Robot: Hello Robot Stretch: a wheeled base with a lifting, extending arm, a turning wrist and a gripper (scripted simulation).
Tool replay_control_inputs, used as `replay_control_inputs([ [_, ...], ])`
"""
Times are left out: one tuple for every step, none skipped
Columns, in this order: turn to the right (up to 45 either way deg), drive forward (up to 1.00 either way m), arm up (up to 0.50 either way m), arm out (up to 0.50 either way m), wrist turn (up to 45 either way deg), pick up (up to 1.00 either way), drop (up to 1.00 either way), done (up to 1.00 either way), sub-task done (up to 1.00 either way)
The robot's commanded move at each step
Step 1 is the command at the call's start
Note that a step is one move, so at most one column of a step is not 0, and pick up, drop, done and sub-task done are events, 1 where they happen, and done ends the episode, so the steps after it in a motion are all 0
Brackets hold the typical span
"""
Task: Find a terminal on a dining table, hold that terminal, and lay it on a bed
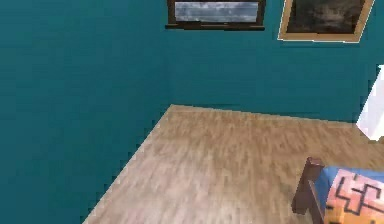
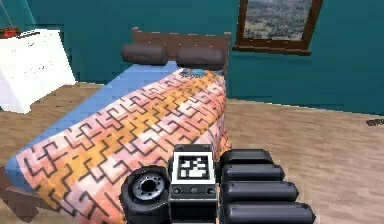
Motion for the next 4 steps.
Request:
replay_control_inputs([
  [6.0, 0.00, 0.00, 0.00, 0.0, 0.00, 0.00, 0.00, 0.00],
  [3.0, 0.00, 0.00, 0.00, 0.0, 0.00, 0.00, 0.00, 0.00],
  [0.0, 1.00, 0.00, 0.00, 0.0, 0.00, 0.00, 0.00, 0.00],
  [0.0, 0.35, 0.00, 0.00, 0.0, 0.00, 0.00, 0.00, 0.00],
])
